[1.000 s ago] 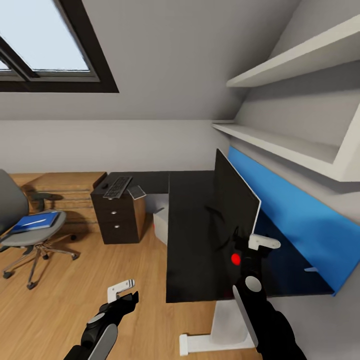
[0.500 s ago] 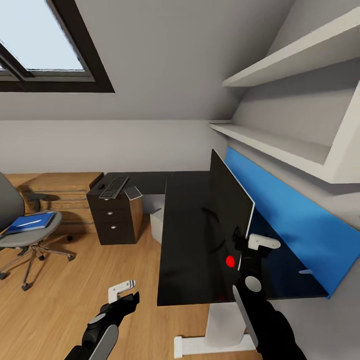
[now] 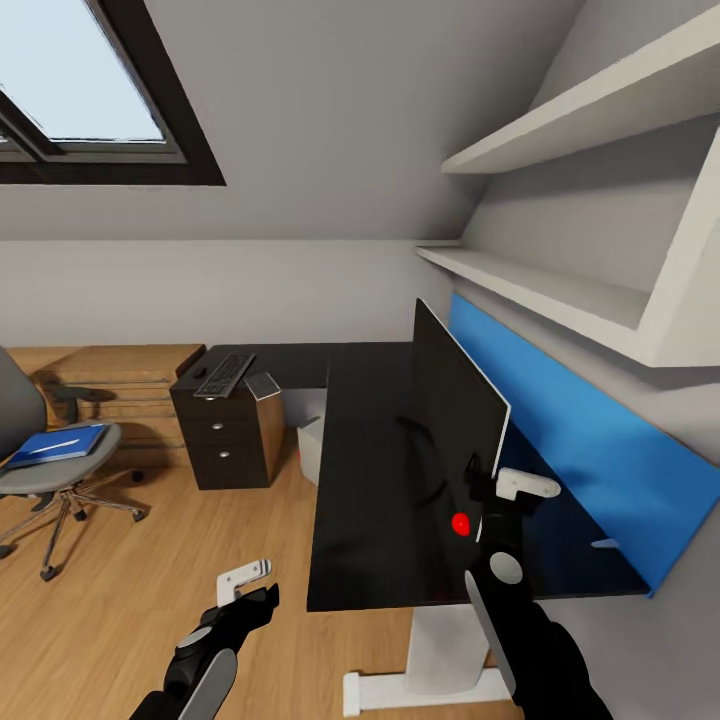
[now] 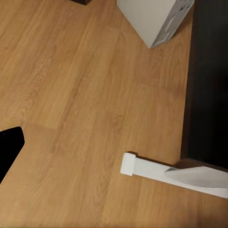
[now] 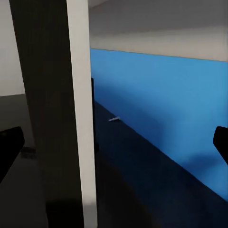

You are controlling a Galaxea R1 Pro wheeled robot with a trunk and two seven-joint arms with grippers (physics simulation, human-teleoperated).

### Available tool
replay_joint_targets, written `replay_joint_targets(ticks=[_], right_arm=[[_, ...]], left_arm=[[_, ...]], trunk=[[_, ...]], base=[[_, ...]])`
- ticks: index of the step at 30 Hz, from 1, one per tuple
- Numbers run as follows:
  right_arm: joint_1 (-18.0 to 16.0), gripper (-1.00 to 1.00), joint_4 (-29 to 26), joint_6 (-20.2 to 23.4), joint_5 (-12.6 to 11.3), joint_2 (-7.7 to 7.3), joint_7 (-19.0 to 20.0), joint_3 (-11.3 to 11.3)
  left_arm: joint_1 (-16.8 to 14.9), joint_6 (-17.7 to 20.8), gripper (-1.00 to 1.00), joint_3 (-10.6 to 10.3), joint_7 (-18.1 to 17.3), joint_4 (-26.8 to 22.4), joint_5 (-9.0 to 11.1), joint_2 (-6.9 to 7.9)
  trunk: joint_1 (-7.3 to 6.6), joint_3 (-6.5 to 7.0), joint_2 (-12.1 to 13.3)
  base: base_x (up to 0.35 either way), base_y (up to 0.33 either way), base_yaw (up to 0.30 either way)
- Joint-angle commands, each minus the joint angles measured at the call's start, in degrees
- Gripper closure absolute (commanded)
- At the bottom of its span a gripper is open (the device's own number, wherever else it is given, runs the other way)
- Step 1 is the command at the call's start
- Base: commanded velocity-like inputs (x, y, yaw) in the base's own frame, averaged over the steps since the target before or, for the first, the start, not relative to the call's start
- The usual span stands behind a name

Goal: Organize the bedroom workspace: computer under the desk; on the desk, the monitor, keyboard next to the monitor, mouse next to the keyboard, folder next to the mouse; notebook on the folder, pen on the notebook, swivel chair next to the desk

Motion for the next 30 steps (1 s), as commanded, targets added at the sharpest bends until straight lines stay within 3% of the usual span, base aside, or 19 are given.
replay_joint_targets(ticks=[1,7,30], right_arm=[[0.0,-1.00,0.0,0.0,0.4,0.01,-0.3,0.1],[-0.1,-1.00,0.0,0.0,0.2,0.01,-0.1,0.1],[-0.1,-1.00,1.3,0.0,0.1,0.13,-0.1,0.2]], left_arm=[[-0.1,0.1,-1.00,-0.2,0.5,-0.1,0.5,0.07],[-0.1,0.1,-1.00,-0.2,0.5,-0.1,0.6,0.10],[-0.1,0.1,-1.00,-0.1,0.5,0.0,0.7,0.10]], trunk=[[0.01,-0.08,-0.1],[0.01,-0.08,-0.1],[0.01,-0.08,-0.1]], base=[[0.000,-0.001,0.000],[-0.177,0.000,0.000],[-0.334,0.000,0.000]])
